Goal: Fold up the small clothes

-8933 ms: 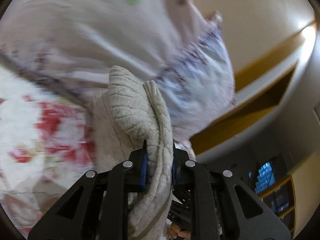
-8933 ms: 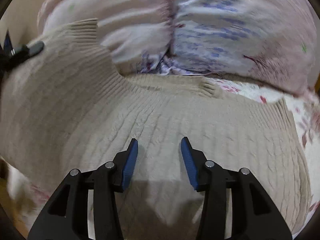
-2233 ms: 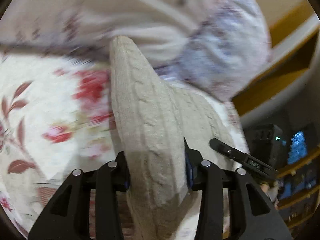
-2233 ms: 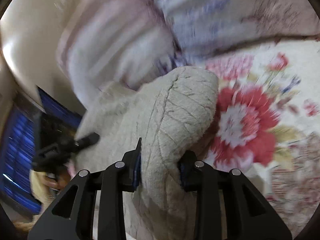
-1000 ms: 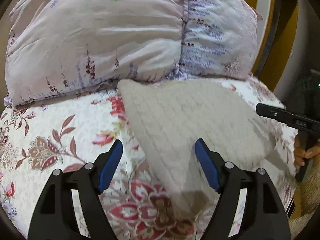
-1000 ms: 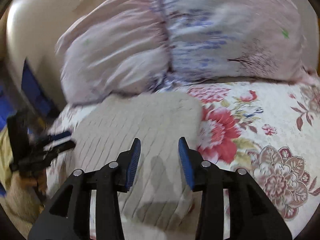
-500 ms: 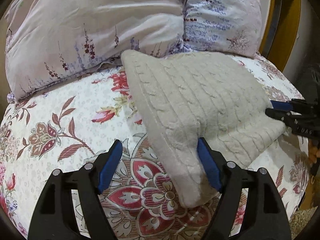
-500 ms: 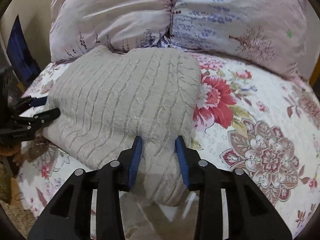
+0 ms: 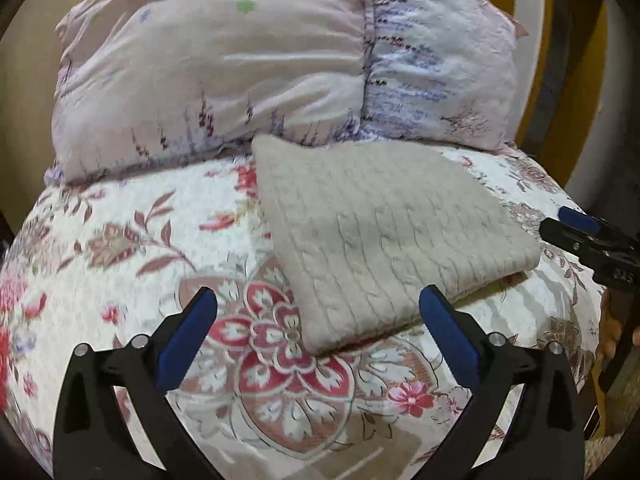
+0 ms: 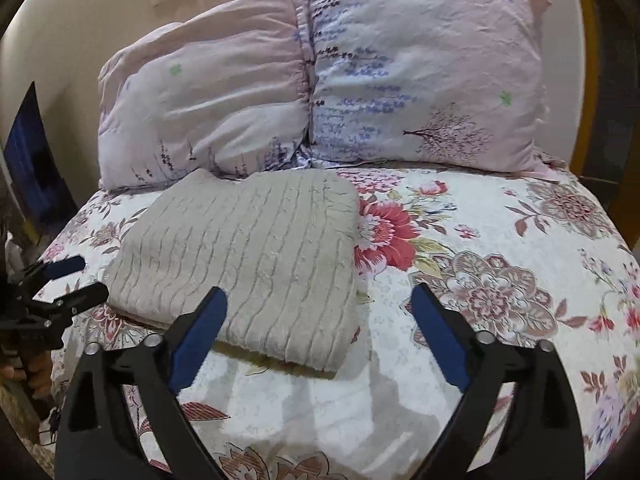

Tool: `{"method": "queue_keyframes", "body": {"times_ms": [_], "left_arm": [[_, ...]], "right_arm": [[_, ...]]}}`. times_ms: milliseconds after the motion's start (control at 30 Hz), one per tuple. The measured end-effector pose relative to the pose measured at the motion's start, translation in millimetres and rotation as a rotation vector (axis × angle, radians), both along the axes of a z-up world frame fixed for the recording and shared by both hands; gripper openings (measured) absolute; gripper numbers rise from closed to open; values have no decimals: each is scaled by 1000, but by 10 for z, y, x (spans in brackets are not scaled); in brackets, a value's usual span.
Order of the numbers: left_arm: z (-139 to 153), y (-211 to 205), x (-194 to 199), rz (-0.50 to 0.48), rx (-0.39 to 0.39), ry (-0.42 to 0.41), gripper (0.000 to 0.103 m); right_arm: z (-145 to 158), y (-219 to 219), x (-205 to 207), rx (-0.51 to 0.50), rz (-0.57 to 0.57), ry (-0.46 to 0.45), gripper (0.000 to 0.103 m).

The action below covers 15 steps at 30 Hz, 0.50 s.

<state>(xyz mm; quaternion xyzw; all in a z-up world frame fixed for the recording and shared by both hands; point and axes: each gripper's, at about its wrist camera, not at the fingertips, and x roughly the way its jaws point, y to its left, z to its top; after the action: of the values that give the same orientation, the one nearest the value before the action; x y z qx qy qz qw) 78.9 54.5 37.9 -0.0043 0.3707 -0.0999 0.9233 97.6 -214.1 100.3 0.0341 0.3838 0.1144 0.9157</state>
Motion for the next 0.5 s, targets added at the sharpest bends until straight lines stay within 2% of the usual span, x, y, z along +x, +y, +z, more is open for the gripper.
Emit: {"method": "queue_keyframes", "body": {"times_ms": [200, 367, 500], "left_arm": [[-136, -74, -35, 70, 64, 44, 101], [-215, -99, -55, 93, 99, 60, 101], [-245, -117, -65, 101, 128, 58, 101]], "right_arm": [[-87, 87, -62, -58, -58, 4, 100], [-107, 28, -86, -17, -102, 10, 101], [-135, 26, -91, -24, -107, 45, 101]]}}
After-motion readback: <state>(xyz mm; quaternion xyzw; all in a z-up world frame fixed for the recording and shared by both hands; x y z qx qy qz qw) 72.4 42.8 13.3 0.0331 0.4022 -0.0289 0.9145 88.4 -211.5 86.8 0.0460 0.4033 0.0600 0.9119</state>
